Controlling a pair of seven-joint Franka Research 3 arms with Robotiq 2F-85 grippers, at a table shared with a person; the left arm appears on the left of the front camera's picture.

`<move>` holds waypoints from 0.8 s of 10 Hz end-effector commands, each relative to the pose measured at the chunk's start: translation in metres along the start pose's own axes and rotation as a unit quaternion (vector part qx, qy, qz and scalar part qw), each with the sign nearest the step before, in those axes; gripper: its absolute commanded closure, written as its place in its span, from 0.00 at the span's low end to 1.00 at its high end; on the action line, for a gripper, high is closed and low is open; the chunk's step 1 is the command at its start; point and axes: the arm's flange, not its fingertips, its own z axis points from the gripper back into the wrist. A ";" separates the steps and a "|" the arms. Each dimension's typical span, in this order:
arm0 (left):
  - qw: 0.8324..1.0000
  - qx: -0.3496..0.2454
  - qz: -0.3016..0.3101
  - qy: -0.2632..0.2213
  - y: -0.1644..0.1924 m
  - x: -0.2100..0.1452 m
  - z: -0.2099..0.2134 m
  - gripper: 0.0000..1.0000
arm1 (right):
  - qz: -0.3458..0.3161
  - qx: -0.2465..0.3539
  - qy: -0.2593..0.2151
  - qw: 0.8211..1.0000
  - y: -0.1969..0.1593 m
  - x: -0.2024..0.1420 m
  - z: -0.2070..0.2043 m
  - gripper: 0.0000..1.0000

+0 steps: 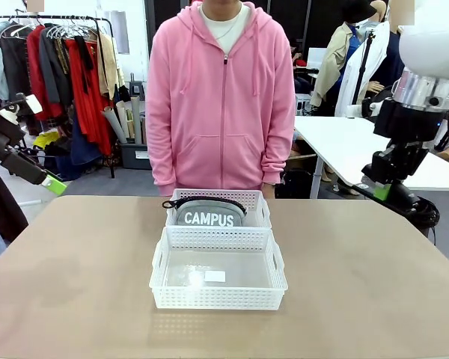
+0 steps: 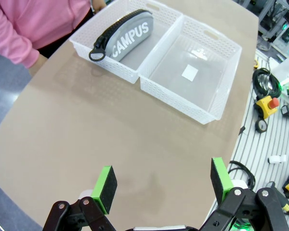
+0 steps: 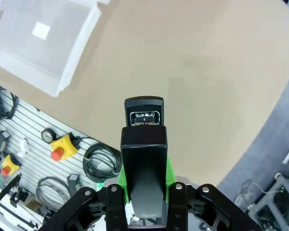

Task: Distribute items into two baskets.
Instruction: Pick up the Stapler that the person points to.

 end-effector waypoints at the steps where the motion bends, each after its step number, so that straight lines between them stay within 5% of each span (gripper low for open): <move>1: 1.000 -0.001 0.006 0.006 -0.001 -0.001 0.001 0.00 | 0.016 -0.010 0.017 1.000 -0.003 0.008 0.007 1.00; 8: 1.000 -0.001 0.006 0.006 -0.001 -0.001 0.001 0.00 | 0.000 0.000 0.000 1.000 0.000 0.000 0.000 1.00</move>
